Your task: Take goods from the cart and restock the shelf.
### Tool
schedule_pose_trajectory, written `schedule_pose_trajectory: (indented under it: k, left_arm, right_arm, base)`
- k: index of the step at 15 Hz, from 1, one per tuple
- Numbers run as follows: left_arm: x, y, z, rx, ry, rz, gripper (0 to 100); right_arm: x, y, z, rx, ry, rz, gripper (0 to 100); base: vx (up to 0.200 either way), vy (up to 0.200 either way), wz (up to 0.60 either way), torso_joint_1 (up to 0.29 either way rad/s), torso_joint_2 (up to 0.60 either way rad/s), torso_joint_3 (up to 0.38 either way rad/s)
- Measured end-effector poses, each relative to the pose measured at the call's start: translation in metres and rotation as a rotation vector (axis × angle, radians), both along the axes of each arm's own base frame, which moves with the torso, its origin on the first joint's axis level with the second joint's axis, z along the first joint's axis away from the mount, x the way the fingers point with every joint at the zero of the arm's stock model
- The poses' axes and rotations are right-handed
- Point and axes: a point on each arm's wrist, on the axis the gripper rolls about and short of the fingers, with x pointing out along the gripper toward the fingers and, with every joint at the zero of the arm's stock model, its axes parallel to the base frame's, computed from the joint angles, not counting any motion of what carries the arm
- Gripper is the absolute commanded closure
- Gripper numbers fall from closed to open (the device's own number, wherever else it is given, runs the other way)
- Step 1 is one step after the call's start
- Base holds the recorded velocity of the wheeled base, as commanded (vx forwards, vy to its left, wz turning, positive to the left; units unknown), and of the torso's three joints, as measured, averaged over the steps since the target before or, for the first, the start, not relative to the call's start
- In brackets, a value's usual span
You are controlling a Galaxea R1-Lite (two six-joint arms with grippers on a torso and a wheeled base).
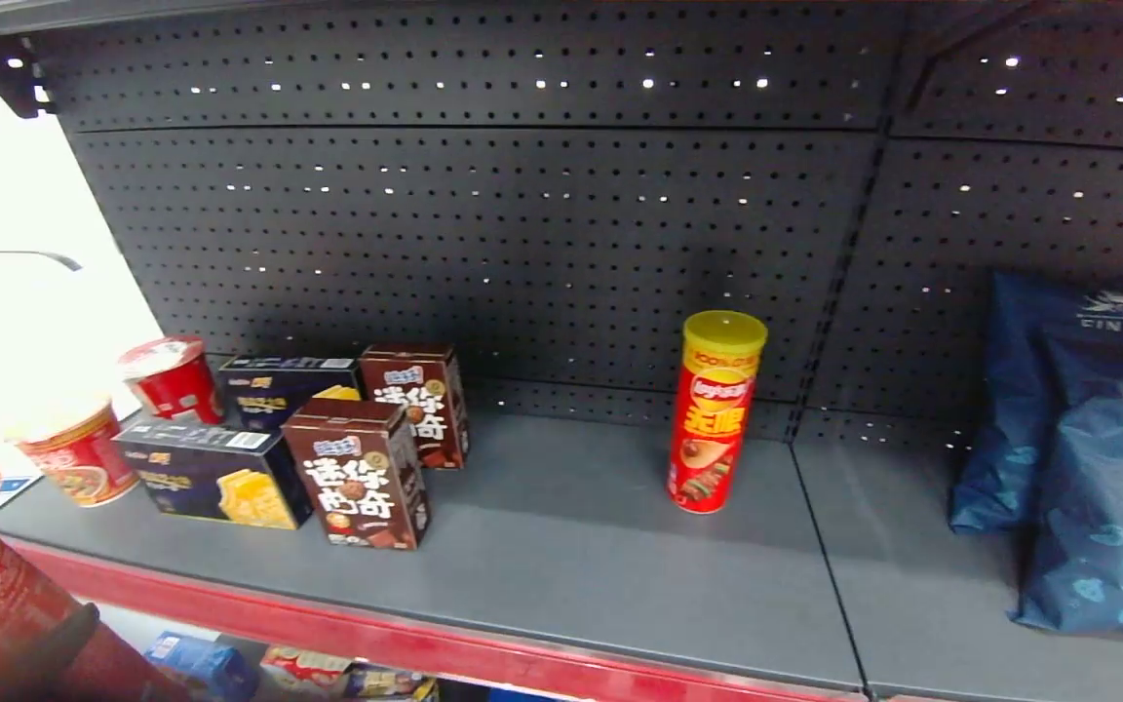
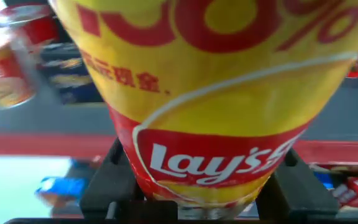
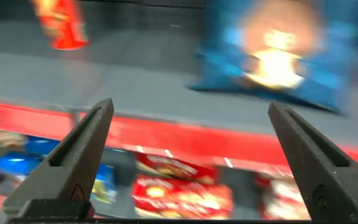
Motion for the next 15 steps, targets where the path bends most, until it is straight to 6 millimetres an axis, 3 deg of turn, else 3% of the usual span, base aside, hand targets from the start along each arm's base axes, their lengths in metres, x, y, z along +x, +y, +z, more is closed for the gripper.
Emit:
schedule_pose_trajectory:
  k: [10,12,15]
  left_arm:
    - [-0.010,0.004,0.020,0.043,-0.026,0.132,100]
    - [-0.021,0.005,0.025,0.066,0.028,0.135,100]
    - [-0.036,0.006,0.034,0.074,-0.030,0.135,100]
  right_arm:
    - [0.000,0.000,0.002,0.011,0.002,-0.010,0]
    - [0.001,0.000,0.024,0.054,-0.017,0.015,0]
    - [0.019,0.001,0.086,0.089,0.016,0.183,0]
  base:
    - [0.000,0.000,0.00,0.000,0.00,0.000]
    - [0.000,0.000,0.00,0.000,0.00,0.000]
    - [0.000,0.000,0.00,0.000,0.00,0.000]
